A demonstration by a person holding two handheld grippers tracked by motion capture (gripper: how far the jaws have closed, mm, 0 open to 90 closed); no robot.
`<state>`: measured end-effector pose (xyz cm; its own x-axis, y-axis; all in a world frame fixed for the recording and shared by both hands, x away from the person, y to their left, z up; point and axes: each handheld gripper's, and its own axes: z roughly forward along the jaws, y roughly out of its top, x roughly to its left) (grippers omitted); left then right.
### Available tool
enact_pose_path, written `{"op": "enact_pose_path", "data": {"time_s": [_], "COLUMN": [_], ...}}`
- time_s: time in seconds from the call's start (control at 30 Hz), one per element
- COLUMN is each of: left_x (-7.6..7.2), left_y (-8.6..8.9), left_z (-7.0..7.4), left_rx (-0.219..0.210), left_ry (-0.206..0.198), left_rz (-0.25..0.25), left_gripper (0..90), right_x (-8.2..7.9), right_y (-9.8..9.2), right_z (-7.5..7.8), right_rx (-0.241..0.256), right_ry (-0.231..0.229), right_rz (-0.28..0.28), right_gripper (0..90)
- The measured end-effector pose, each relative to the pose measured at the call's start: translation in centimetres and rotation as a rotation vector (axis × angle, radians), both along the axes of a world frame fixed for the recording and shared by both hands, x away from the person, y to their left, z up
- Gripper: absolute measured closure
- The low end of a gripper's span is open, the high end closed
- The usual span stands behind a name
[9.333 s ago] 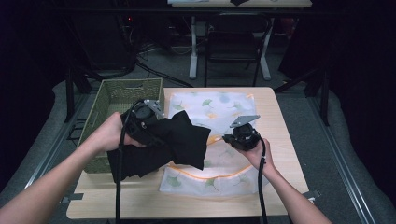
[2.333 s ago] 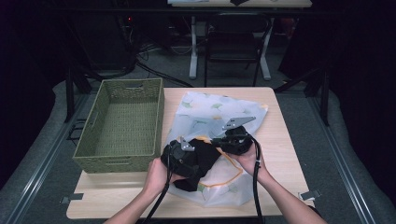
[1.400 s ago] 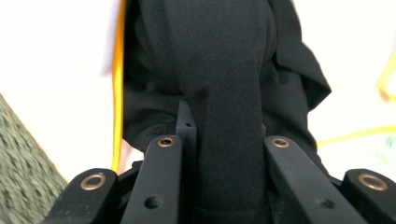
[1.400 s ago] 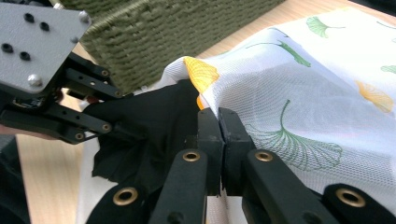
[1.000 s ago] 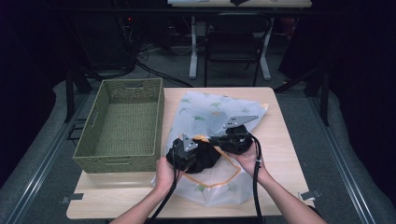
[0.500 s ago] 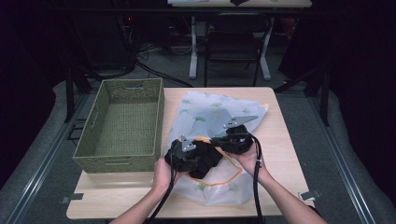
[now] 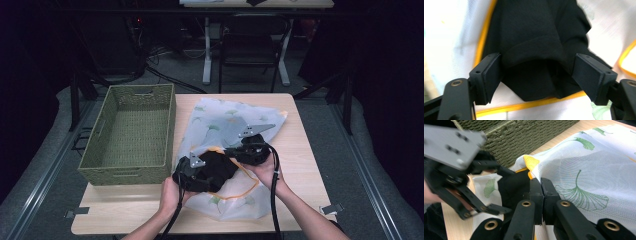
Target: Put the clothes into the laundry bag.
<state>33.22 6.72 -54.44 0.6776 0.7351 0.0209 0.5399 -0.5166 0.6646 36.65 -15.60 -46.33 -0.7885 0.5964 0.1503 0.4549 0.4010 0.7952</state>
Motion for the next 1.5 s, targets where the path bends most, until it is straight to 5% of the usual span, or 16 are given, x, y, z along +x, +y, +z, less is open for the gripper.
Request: {"op": "enact_pose_path", "data": {"time_s": [0.07,0.23,0.37,0.57,0.7,0.8,0.93,0.97,1.23,1.37,1.4,1.5], "left_x": [0.1,0.4,0.4,1.1,1.7,2.3,3.0,3.9,4.7,4.3,3.9,3.1], "left_y": [-0.4,-1.0,-1.5,-2.5,-3.1,-3.4,-3.5,-3.6,-3.7,-3.5,-3.4,-2.9], "left_z": [-0.4,-1.0,-0.9,-0.3,0.7,0.4,-0.4,-1.6,-1.8,-1.4,-0.9,-0.1], "left_rx": [-0.006,-0.018,-0.03,-0.09,-0.161,-0.171,-0.177,-0.153,-0.176,-0.191,-0.169,-0.142], "left_ry": [-0.017,-0.058,-0.081,-0.147,-0.22,-0.259,-0.234,-0.179,-0.161,-0.133,-0.126,-0.115], "left_rz": [0.028,0.065,0.067,0.108,0.176,0.222,0.243,0.234,0.188,0.141,0.109,0.073], "left_gripper": [26.7,68.9,84.0,84.7,84.8,84.7,84.6,84.5,82.6,71.6,56.9,47.4], "right_x": [0.0,0.1,0.1,-0.3,-0.4,-0.2,-0.1,0.0,0.3,0.3,0.4,0.4], "right_y": [0.0,0.0,0.0,-0.1,-0.4,-0.7,-0.9,-0.9,-0.5,-0.7,-1.0,-1.1], "right_z": [-0.1,-0.2,-0.1,1.0,1.5,1.4,1.2,1.0,0.4,0.2,0.0,0.0], "right_rx": [0.002,0.005,0.013,0.068,0.088,0.105,0.105,0.098,0.084,0.068,0.07,0.066], "right_ry": [0.003,0.012,0.005,-0.012,-0.02,-0.011,0.004,0.016,0.053,0.06,0.068,0.069], "right_rz": [-0.001,-0.002,-0.001,0.007,0.008,-0.002,-0.005,-0.013,-0.017,-0.02,-0.027,-0.028], "right_gripper": [89.1,89.2,89.3,89.3,89.3,89.3,89.3,89.3,89.2,89.2,89.2,89.1]}}
